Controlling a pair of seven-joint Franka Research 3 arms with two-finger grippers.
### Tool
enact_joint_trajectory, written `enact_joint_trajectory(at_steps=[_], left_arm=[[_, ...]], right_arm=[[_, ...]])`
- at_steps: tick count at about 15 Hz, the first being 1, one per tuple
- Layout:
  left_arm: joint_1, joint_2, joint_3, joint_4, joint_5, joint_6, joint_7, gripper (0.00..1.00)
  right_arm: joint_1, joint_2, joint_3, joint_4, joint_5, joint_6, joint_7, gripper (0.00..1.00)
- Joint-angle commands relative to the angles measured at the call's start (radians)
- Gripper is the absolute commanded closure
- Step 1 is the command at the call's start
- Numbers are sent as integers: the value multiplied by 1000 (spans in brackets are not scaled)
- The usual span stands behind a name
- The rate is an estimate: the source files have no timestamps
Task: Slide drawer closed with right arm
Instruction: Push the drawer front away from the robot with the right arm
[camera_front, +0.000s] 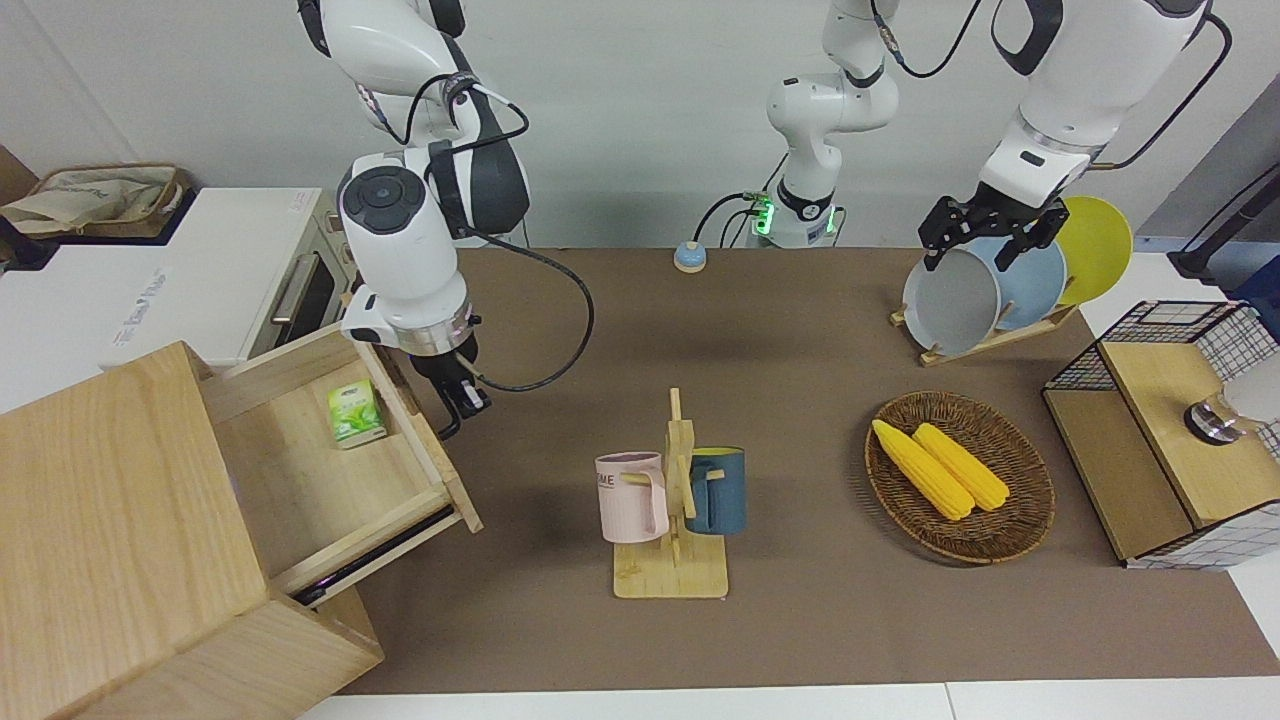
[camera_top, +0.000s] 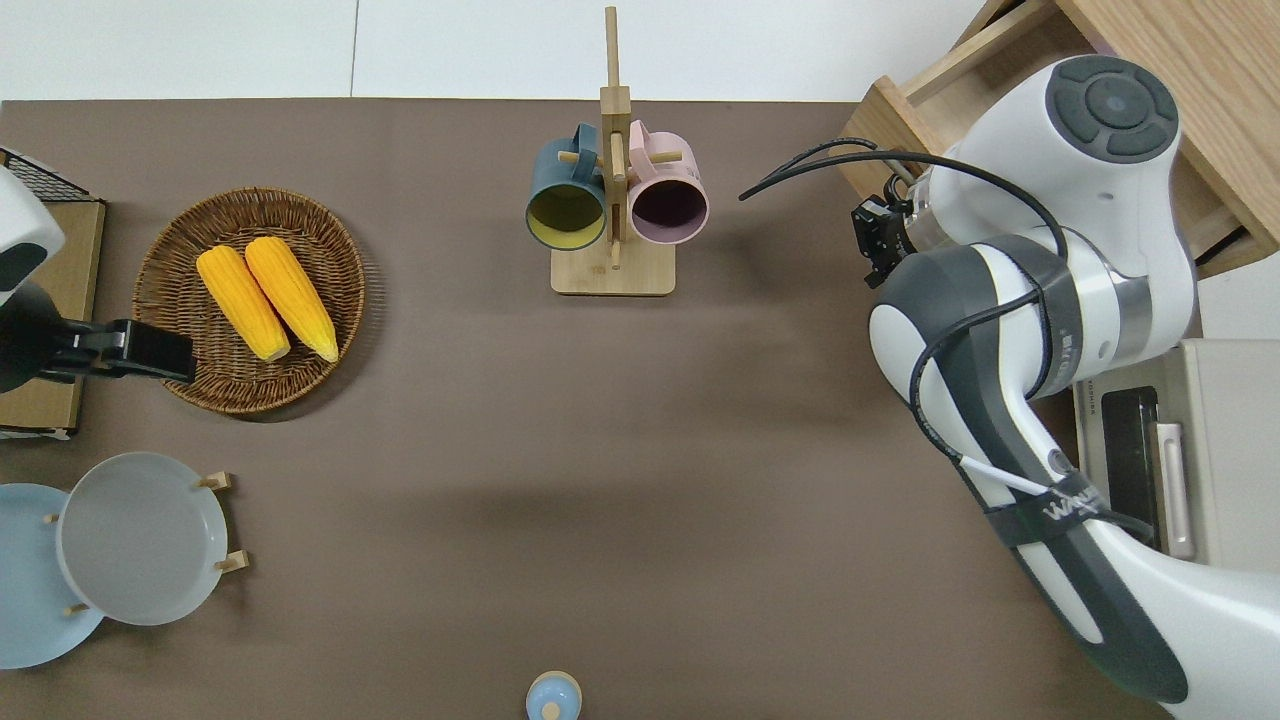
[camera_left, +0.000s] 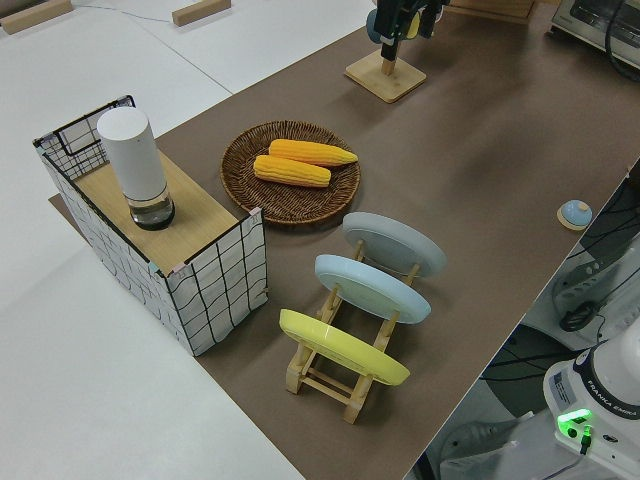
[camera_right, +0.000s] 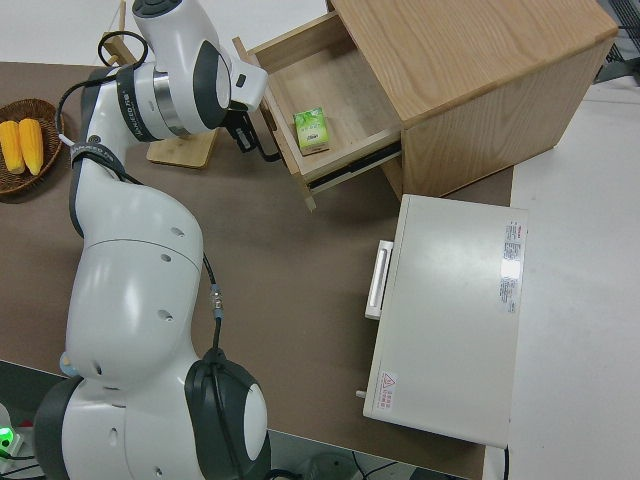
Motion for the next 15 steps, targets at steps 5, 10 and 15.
enact_joint_trajectory(at_steps=[5, 10, 15], left_arm=[[5, 13, -7, 26, 17, -20, 10, 7], [5, 11, -7, 26, 17, -20, 10, 7], [5, 11, -7, 26, 17, -20, 9, 7]], right_arm=[[-82, 55, 9, 62, -3, 17, -114, 1000], [-119, 67, 9, 82, -5, 28, -150, 1000], [-147, 70, 11, 88, -43, 28, -219, 1000]])
